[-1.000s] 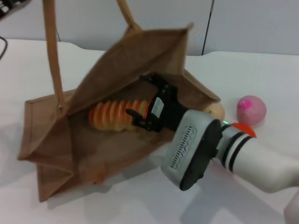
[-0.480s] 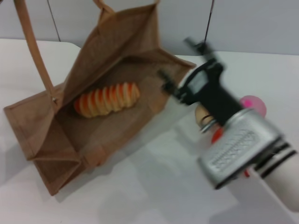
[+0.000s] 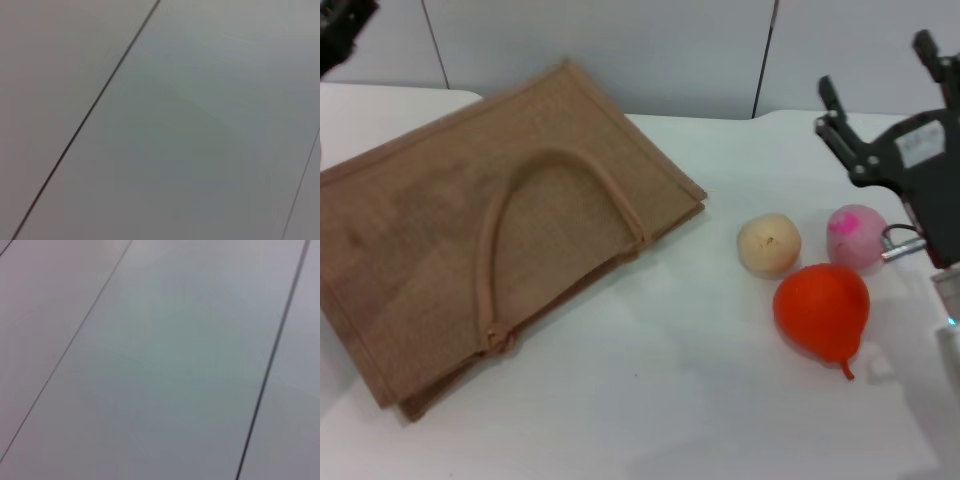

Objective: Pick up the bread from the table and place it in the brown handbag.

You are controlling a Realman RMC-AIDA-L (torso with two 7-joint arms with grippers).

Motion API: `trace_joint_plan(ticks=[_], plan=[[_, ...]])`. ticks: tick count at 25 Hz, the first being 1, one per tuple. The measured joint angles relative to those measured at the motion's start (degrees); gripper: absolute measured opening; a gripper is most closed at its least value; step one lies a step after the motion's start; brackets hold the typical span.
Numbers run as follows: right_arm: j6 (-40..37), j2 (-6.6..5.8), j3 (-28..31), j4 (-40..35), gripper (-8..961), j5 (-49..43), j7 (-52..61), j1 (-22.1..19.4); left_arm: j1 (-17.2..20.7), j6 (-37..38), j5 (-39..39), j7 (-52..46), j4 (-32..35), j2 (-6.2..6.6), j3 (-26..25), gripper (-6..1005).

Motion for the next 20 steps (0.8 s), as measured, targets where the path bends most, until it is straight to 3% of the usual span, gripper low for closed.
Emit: trace_joint_plan(ticks=[4,8,10,15,20], plan=[[3.87,0.15,0.15,3.17,888,0.09,3.74,-0.02,-0.29,-3.33,-2.11,10.08,1.97,-1.88,-0.18,376],[6.56,0.29,0.03,5.37,888,2.91,5.82,-0.05,0.29,-5.2,-4.76,20.92,7.11,-2.06,-0.2,512],[6.99,0.34,-0.06,6.08,889,5.91,6.29,-0.05,1.02,-7.67,-9.06,32.62,13.21,-2.16,-0.2,576],[6.74,0.39,-0.1,7.92,889,13.75,9.6,0.24,1.56,-12.14,-17.37,49.15,20.75,-2.41,-0.19,726],[6.51,0.44,-0.2,8.39,888,18.42,10.49,0.3,1.92,-14.42,-20.86,63.66,26.25,-2.52,-0.19,730]])
